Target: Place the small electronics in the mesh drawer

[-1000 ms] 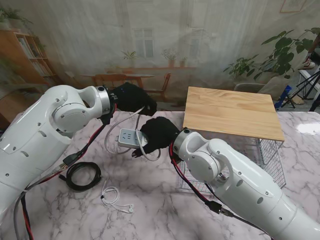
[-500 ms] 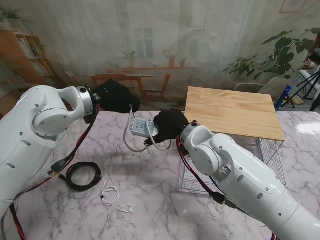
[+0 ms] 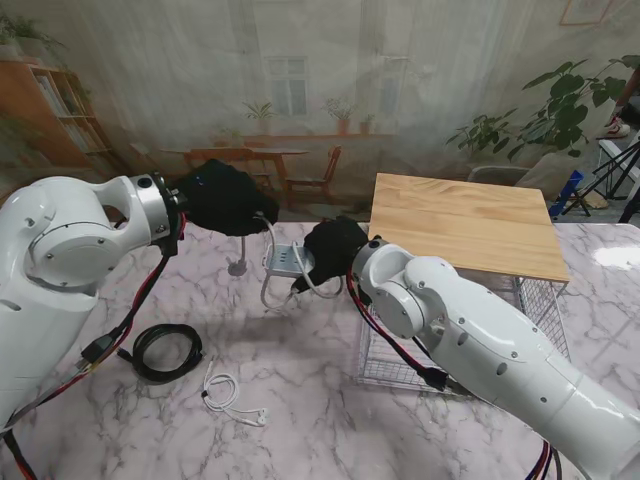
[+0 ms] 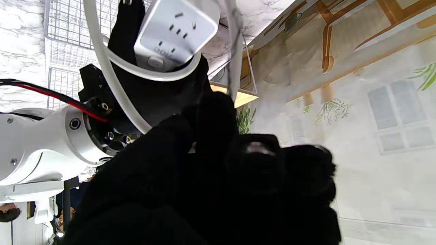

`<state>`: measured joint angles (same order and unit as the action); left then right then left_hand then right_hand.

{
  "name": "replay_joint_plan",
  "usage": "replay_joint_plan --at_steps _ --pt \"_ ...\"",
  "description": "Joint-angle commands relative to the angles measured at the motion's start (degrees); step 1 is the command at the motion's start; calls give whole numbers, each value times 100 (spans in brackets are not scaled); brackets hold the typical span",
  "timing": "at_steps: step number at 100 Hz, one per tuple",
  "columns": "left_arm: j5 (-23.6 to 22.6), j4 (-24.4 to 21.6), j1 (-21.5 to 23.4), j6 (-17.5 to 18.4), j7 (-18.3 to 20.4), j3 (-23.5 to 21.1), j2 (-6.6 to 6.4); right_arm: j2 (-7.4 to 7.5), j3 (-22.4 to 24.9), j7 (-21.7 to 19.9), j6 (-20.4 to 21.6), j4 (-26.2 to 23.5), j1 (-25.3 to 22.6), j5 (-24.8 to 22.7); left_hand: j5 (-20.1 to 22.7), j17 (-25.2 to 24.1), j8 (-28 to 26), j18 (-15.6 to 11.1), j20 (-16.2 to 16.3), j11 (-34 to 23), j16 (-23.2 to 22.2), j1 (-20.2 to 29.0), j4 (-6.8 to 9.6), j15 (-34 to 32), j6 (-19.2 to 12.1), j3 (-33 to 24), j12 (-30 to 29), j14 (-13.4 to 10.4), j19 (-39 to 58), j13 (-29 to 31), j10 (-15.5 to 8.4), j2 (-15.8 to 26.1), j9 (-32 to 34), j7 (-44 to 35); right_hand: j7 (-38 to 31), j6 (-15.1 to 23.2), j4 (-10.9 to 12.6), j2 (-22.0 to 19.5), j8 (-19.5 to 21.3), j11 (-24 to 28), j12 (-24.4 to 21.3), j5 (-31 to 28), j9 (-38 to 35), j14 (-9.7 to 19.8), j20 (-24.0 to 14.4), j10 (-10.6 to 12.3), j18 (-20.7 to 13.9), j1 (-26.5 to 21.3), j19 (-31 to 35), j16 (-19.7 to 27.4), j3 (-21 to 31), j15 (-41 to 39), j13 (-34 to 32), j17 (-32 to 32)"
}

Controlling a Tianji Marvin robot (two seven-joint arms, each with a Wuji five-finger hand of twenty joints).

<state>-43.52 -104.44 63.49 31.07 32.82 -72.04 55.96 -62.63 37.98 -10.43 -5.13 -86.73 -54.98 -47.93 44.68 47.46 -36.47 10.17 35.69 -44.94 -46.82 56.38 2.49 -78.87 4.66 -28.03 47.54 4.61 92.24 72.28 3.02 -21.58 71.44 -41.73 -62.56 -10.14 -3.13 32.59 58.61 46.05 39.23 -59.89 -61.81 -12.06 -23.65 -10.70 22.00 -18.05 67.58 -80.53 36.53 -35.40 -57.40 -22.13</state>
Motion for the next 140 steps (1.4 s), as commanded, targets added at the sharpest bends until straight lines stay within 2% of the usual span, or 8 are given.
replay_joint_plan --at_steps 1,39,61,75,85,97,116,140 --pt "1 -60 -139 -68 108 92 4 -67 -64 -5 97 48 29 10 222 260 -16 -4 -46 -167 51 99 236 -350 5 -444 67 -149 504 77 51 -61 434 -294 -591 738 121 -1537 44 429 97 -941 -187 142 4 688 30 -1206 103 -157 1733 -415 -11 21" --pt "-69 402 -912 -878 297 981 81 -102 -263 250 849 -17 -48 136 179 263 -75 -10 -148 -110 181 347 215 -372 -2 -93 -2 -38 538 66 165 93 420 -101 -609 807 123 -1547 56 424 94 -937 -203 222 7 751 10 -1152 101 -178 1753 -455 -5 -2" --pt "-184 609 -1144 -897 327 1382 93 -139 -200 305 836 -118 -153 369 213 261 -64 -10 -158 -115 187 305 253 -388 -45 -85 -23 -38 541 64 111 76 446 -71 -612 806 120 -1556 56 438 102 -937 -197 221 10 751 4 -1134 100 -189 1764 -476 -1 -16" --pt "-304 615 -1014 -895 161 1233 111 -104 -62 260 723 -134 -214 277 161 128 -81 1 -191 20 276 323 212 -136 -23 -44 -132 75 394 50 132 140 340 -48 -622 801 121 -1554 58 433 100 -934 -195 219 14 735 5 -1148 95 -201 1775 -496 13 -15" --pt "-458 608 -875 -782 87 987 103 -76 57 212 630 -129 -243 193 53 -82 -75 -7 -150 268 250 504 149 383 -51 318 -329 177 131 35 150 319 155 66 -623 800 117 -1557 56 433 101 -933 -187 211 20 728 21 -1152 85 -206 1767 -506 15 -11" --pt "-735 678 -699 -641 -33 680 92 -37 257 167 568 -212 -346 81 -122 -525 -2 18 -123 766 83 797 74 1612 -121 988 -707 355 -425 -87 163 649 -167 274 -624 800 117 -1554 55 438 103 -933 -190 211 21 728 19 -1152 85 -207 1761 -508 15 -12" --pt "-1192 1070 -460 -654 -238 354 81 21 682 154 553 -472 -627 -123 -299 -1096 137 164 -110 1362 -35 1143 12 2705 -60 1723 -1239 626 -1065 -610 253 1045 -561 569 -624 798 117 -1547 52 434 99 -932 -197 206 22 722 24 -1162 85 -209 1760 -511 14 -16" --pt "-1448 1579 -47 -629 -551 115 58 50 1143 197 442 -724 -891 -317 -320 -1343 172 254 -85 1511 28 1201 -12 3035 -70 1892 -1366 697 -1274 -844 242 1131 -683 613 -616 739 117 -1536 43 436 102 -934 -199 188 25 709 28 -1184 81 -206 1763 -509 5 -6"
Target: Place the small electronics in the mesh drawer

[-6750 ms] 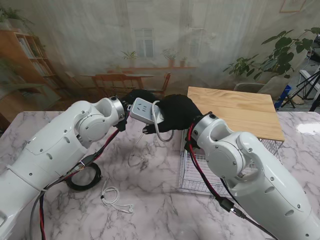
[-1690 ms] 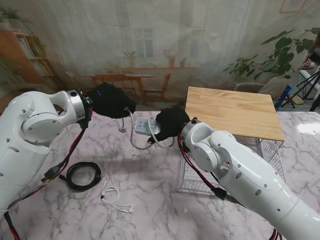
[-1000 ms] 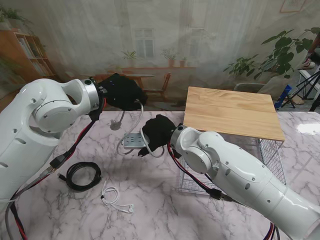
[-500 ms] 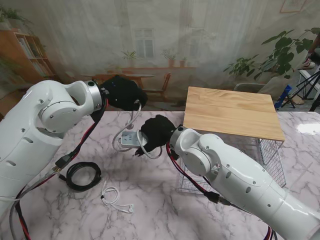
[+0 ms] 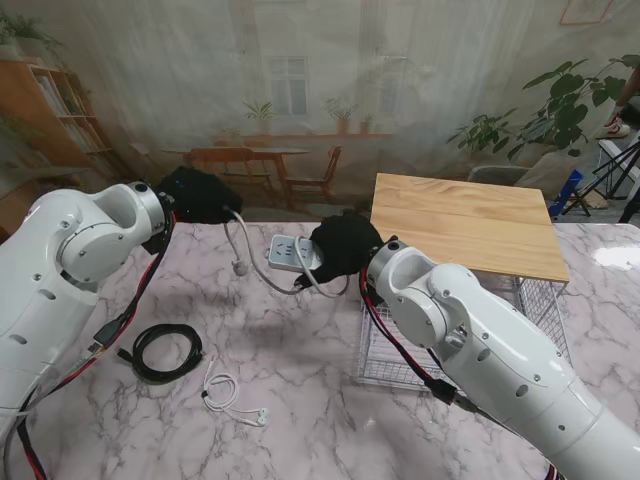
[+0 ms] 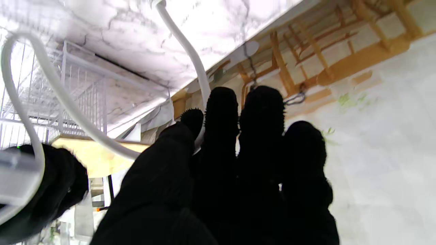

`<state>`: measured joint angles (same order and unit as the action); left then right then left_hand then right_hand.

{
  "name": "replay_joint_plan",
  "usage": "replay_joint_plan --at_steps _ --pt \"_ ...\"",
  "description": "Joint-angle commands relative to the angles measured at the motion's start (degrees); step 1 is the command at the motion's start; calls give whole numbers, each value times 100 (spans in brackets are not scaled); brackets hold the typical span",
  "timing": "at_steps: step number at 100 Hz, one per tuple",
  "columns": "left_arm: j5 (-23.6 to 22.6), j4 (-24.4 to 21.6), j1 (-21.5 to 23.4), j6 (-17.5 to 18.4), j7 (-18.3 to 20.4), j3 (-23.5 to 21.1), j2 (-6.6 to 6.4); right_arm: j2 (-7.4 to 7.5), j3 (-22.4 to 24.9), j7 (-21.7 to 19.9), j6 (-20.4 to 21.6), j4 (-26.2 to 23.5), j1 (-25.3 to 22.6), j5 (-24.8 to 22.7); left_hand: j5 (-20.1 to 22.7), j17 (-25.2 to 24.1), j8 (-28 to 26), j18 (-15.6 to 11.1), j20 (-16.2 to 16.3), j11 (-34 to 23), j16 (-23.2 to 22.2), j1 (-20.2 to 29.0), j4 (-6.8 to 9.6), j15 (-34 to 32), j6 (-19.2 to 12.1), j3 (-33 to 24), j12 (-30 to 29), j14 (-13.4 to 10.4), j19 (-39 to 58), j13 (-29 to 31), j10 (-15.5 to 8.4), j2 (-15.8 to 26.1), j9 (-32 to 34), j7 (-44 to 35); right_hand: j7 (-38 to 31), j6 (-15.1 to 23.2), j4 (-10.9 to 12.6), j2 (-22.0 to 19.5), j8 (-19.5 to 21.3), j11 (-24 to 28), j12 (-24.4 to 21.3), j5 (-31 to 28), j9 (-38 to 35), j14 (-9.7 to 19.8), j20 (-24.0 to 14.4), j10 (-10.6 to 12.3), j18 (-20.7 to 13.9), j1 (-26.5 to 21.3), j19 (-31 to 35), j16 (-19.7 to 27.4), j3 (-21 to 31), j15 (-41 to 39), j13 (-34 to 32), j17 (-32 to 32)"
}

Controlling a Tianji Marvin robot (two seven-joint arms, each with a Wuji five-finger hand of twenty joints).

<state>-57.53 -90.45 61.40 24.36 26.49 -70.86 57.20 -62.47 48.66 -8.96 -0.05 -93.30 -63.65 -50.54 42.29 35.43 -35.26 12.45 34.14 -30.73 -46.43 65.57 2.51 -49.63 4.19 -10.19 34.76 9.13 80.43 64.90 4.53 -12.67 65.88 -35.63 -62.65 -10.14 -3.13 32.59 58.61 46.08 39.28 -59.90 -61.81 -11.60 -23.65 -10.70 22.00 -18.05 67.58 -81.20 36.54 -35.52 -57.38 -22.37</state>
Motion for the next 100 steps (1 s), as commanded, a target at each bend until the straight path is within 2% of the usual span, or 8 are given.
replay_joint_plan --at_steps 1,11,20,35,56,65,71,100 --pt "-60 193 180 58 70 -12 -68 34 89 59 -70 -72 -30 -67 -86 -153 37 34 68 104 -1 287 -15 149 -34 120 -102 242 -129 -112 77 245 -131 -9 -607 739 117 -1537 43 433 97 -934 -199 141 24 708 29 -1184 81 -139 1760 -497 4 18" --pt "-97 237 363 213 104 -140 -101 41 233 97 -123 -158 -91 -191 -82 -198 -77 55 77 129 16 321 -21 250 -89 156 -133 218 -212 -158 22 252 -158 -118 -607 746 117 -1538 42 433 98 -935 -199 139 20 712 31 -1181 91 -138 1757 -496 1 7" --pt "-120 216 539 430 177 -292 -135 33 346 159 -261 -187 -113 -275 -133 -207 -273 61 115 56 -15 348 -49 280 -298 246 -87 146 -259 -182 -69 300 -210 -250 -610 761 117 -1550 44 438 101 -933 -199 153 20 721 31 -1172 93 -139 1754 -501 -7 -1" --pt "-365 261 714 648 94 -369 -161 -26 531 254 -665 -244 -151 0 -169 -214 -359 27 135 34 -39 360 -77 291 -414 339 -56 73 -280 -204 -136 367 -248 -278 -612 717 119 -1558 47 456 110 -922 -169 113 22 690 35 -1198 82 -145 1752 -503 16 43" --pt "-311 754 427 303 285 129 -180 -100 797 348 -1133 -457 -254 472 -195 -320 -414 27 149 43 -59 391 -97 340 -529 430 -32 84 -360 -297 -150 415 -319 -287 -612 687 121 -1570 48 471 109 -912 -168 103 8 664 58 -1230 108 -151 1731 -516 6 42" --pt "-341 947 308 270 304 355 -193 -121 935 382 -1308 -569 -299 596 -214 -339 -432 46 166 51 -66 392 -114 370 -602 481 -24 63 -383 -334 -159 450 -347 -290 -612 683 120 -1575 48 473 106 -911 -163 93 4 656 60 -1241 115 -150 1717 -514 3 46" --pt "-395 1021 271 267 292 446 -200 -137 1020 418 -1420 -639 -328 679 -225 -373 -444 39 171 62 -65 385 -126 400 -647 519 -23 51 -413 -360 -264 468 -366 -294 -607 656 120 -1576 47 473 105 -899 -152 60 4 633 67 -1255 110 -144 1708 -501 9 65" --pt "-426 1325 142 142 303 721 -217 -186 1362 657 -1602 -889 -509 819 -261 -530 -360 74 231 189 -49 409 -114 621 -630 622 -62 70 -544 -509 -312 525 -437 -206 -604 600 123 -1586 49 497 108 -885 -139 38 -10 615 79 -1298 126 -135 1679 -482 2 75"
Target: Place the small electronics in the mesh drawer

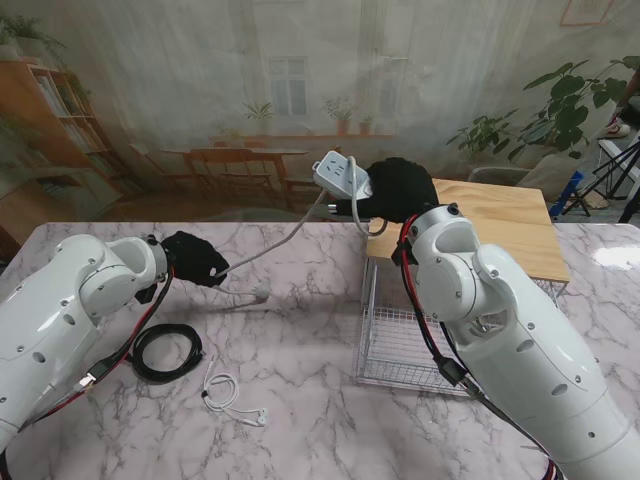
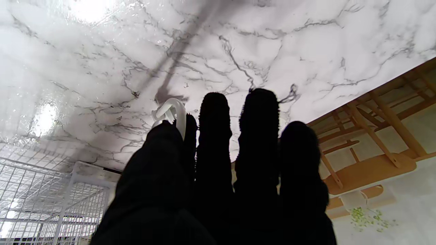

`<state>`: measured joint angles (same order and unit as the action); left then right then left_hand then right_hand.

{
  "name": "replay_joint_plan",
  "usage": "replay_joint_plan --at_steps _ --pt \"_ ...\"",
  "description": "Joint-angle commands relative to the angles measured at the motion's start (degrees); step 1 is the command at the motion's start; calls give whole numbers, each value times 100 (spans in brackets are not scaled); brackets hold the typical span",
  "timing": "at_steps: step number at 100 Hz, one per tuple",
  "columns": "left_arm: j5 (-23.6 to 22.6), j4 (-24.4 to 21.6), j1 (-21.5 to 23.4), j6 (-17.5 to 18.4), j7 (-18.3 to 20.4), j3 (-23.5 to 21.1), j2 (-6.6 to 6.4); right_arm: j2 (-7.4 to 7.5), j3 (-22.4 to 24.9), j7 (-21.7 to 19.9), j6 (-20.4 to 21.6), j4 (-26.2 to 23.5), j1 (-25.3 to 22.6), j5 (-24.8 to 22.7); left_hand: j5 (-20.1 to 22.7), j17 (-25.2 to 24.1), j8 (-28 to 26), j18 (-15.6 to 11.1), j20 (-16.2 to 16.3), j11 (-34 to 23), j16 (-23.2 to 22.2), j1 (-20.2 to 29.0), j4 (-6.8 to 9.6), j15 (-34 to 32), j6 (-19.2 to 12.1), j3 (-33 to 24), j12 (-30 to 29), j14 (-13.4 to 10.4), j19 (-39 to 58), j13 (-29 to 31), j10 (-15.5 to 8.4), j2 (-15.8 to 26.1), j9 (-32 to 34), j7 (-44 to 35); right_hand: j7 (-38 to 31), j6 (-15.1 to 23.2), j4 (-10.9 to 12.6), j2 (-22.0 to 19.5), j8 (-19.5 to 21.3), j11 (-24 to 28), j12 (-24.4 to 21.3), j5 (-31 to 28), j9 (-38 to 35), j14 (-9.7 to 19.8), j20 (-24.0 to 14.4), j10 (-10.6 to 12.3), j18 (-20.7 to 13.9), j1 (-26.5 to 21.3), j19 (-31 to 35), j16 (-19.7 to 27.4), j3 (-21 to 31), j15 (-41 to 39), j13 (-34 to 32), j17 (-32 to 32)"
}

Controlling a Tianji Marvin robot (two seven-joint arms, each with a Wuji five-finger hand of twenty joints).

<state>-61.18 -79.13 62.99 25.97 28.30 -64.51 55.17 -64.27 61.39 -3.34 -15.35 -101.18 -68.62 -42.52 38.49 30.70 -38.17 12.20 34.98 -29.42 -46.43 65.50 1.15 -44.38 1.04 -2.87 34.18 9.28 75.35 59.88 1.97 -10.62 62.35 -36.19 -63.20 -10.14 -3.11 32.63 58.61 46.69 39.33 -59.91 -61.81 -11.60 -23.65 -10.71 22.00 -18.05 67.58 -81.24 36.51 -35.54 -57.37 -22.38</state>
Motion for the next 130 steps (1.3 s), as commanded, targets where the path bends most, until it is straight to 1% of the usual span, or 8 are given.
replay_joint_plan --at_steps 1,19,25,33,51,65,82,130 --pt "-63 207 -25 -23 120 100 -15 -7 96 102 -76 -108 -18 23 121 -67 -62 99 149 66 -48 417 24 107 -313 -108 -9 56 -44 -12 -57 322 -84 -148 -549 599 120 -1593 49 435 103 -884 -137 39 -10 616 80 -1297 126 -131 1680 -480 -1 77" --pt "-57 456 -134 -103 -113 349 -3 -33 181 193 -140 -180 -70 138 47 -253 265 109 221 337 26 376 35 491 -283 -37 -205 54 -245 -229 -96 326 -203 90 -547 581 120 -1602 50 443 102 -879 -131 26 -15 605 82 -1314 130 -129 1662 -475 -1 83" --pt "-74 505 -144 -83 -277 377 9 -31 188 158 -160 -197 -75 190 -254 -538 586 63 225 719 185 -36 79 1036 -151 -13 -477 80 -585 -628 -44 236 -635 622 -547 580 119 -1603 50 444 101 -879 -130 27 -15 601 81 -1314 128 -128 1656 -473 -1 89" --pt "-87 481 -127 -74 -348 343 19 -25 174 116 -161 -199 -79 215 -711 -997 1150 7 151 1312 464 -1132 178 1744 426 28 -971 179 -1240 -1265 309 477 -1520 1910 -546 580 119 -1603 51 441 98 -879 -126 28 -16 605 85 -1319 126 -128 1650 -472 -1 96" --pt "-196 341 -68 40 -543 120 40 -15 62 40 -109 -116 -30 232 -1667 -1868 2061 -138 -295 2149 1197 -2068 20 2670 1156 296 -1765 267 -2654 -2483 1000 10 -3452 3081 -546 580 119 -1602 52 432 91 -879 -127 19 -17 593 86 -1323 121 -118 1637 -453 -3 102" --pt "-171 149 4 17 -725 -110 89 -18 -42 1 -92 -64 41 284 -2006 -2145 2218 -161 -625 2669 1842 -2184 -49 3078 1279 285 -2338 521 -3290 -3151 1383 84 -4471 3278 -546 580 119 -1606 52 429 91 -879 -128 21 -18 601 83 -1319 122 -117 1630 -451 -4 99" --pt "832 -105 -18 -446 -612 -107 209 -34 -165 5 -79 -24 149 319 -2074 -2321 2132 -185 -862 2932 2351 -2264 -136 3251 1210 376 -2647 686 -3605 -3544 1486 844 -4701 3236 -545 581 119 -1606 53 425 90 -879 -123 24 -20 603 81 -1318 123 -119 1626 -454 -5 97" --pt "2211 200 -1215 -1315 -811 1789 544 -77 -355 16 -148 34 337 487 -2980 -2223 2428 -296 -1154 3141 2704 -2533 -151 3173 1466 370 -3252 617 -3681 -3656 1633 217 -5368 3705 -544 581 121 -1603 54 426 95 -879 -113 23 -20 598 82 -1324 120 -120 1624 -454 -4 94"
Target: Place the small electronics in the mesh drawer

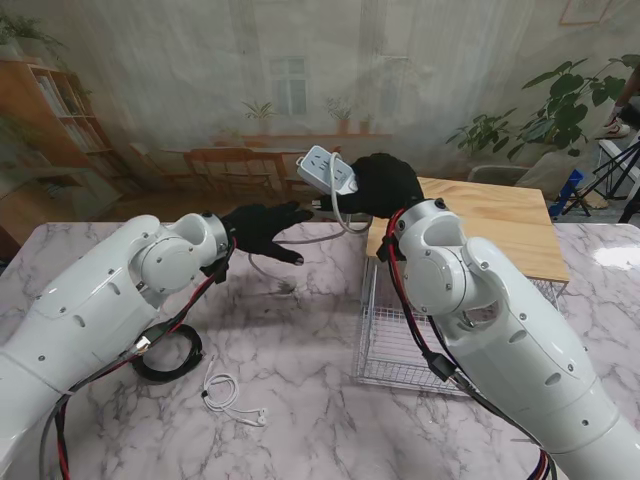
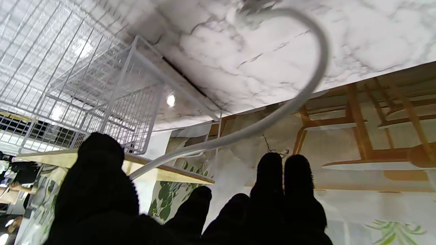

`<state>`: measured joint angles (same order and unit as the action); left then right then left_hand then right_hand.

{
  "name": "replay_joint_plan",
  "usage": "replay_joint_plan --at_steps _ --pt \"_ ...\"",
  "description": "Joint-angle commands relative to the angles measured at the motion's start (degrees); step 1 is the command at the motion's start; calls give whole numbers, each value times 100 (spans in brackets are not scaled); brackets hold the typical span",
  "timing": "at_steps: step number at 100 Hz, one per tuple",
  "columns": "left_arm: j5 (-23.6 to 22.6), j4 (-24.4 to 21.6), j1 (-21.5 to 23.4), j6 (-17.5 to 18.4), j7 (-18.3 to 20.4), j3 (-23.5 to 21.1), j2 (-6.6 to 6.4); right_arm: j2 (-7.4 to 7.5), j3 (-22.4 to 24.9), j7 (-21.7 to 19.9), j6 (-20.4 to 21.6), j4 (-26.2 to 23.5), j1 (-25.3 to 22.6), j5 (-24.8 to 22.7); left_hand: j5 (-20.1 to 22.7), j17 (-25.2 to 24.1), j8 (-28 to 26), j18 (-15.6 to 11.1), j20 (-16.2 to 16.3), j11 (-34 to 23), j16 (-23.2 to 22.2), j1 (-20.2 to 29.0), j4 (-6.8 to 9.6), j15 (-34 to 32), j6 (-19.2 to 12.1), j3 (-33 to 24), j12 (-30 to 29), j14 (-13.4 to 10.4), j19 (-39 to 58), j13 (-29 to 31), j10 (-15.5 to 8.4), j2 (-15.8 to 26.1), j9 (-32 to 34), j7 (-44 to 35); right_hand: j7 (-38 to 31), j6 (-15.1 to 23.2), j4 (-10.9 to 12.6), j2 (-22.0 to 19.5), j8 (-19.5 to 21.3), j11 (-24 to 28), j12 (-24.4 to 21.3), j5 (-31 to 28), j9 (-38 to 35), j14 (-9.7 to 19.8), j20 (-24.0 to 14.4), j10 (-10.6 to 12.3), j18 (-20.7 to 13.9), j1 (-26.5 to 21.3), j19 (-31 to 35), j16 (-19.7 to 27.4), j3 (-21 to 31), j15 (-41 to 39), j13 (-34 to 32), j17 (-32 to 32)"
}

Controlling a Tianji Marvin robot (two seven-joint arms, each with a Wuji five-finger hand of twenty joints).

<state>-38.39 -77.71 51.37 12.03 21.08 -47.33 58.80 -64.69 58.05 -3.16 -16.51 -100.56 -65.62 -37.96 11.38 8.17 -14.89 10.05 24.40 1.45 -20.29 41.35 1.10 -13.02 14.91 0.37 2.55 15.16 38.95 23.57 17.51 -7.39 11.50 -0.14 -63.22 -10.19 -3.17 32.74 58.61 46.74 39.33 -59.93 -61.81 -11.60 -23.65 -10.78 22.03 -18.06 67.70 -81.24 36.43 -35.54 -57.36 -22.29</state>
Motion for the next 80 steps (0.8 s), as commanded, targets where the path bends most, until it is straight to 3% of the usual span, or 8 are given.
replay_joint_plan --at_steps 1,11,26,34,41,47,56,80 --pt "-50 70 -69 64 -108 99 191 -36 -25 -1 -32 -29 41 36 -286 39 104 -84 -96 52 89 -95 -144 30 56 35 -90 25 -32 -13 70 -108 -280 102 -542 587 126 -1614 54 423 96 -877 -115 24 -20 606 79 -1319 108 -120 1630 -454 -5 85" --pt "187 148 -223 -82 -205 354 276 -43 -66 2 -22 -51 71 61 -284 113 117 -118 -90 21 89 116 -131 -28 -185 -35 -96 -31 55 102 -62 -134 -179 55 -542 587 127 -1612 54 424 96 -877 -123 24 -21 611 79 -1318 108 -120 1632 -454 -5 85" --pt "284 242 -399 -127 -279 655 344 -46 -90 9 -7 -63 82 45 138 527 39 -302 -31 -326 78 1175 -78 -162 -506 -227 218 -407 539 737 -665 -67 635 -206 -540 593 126 -1616 54 419 94 -874 -128 24 -21 622 77 -1315 108 -120 1630 -454 -5 84" --pt "225 345 -435 -122 -422 760 377 -46 -80 12 -19 -66 75 53 672 981 -165 -530 0 -829 -2 1921 -31 -311 -736 -390 565 -775 983 1387 -1111 105 1156 -611 -540 593 126 -1619 54 420 95 -874 -126 24 -20 616 75 -1313 106 -120 1630 -454 -5 88" --pt "81 490 -431 -74 -722 808 423 -45 -63 11 -30 -71 65 57 1480 1526 -491 -735 0 -1138 -81 2476 -60 -467 -1045 -447 763 -1127 1372 2139 -1482 211 1938 -1258 -539 593 126 -1620 54 419 96 -874 -122 24 -20 610 73 -1315 105 -120 1629 -454 -5 88" --pt "9 569 -411 -50 -872 822 445 -44 -45 12 -39 -78 55 57 2101 1917 -892 -801 -33 -1312 -133 2917 -104 -593 -1102 -474 858 -1249 1616 2669 -1492 33 2712 -1825 -539 593 126 -1621 54 423 98 -874 -123 22 -21 613 75 -1319 106 -120 1628 -453 -1 89" --pt "-70 616 -355 -13 -975 786 443 -38 -16 8 -38 -93 35 37 2632 2300 -827 -843 -115 -1372 -167 3259 -119 -721 -1127 -386 897 -1312 1906 3170 -1345 -36 3481 -2386 -539 593 125 -1623 55 420 98 -874 -115 23 -21 617 71 -1315 106 -122 1626 -454 2 88" --pt "-578 243 227 535 -856 53 217 0 141 -9 -2 -117 -60 -170 2886 2559 -1082 -743 -147 -1740 -183 3262 -208 -875 -961 -473 1076 -1129 2122 3502 -816 70 4197 -3133 -538 594 126 -1625 55 424 100 -873 -120 28 -23 610 71 -1314 110 -122 1620 -455 2 86"
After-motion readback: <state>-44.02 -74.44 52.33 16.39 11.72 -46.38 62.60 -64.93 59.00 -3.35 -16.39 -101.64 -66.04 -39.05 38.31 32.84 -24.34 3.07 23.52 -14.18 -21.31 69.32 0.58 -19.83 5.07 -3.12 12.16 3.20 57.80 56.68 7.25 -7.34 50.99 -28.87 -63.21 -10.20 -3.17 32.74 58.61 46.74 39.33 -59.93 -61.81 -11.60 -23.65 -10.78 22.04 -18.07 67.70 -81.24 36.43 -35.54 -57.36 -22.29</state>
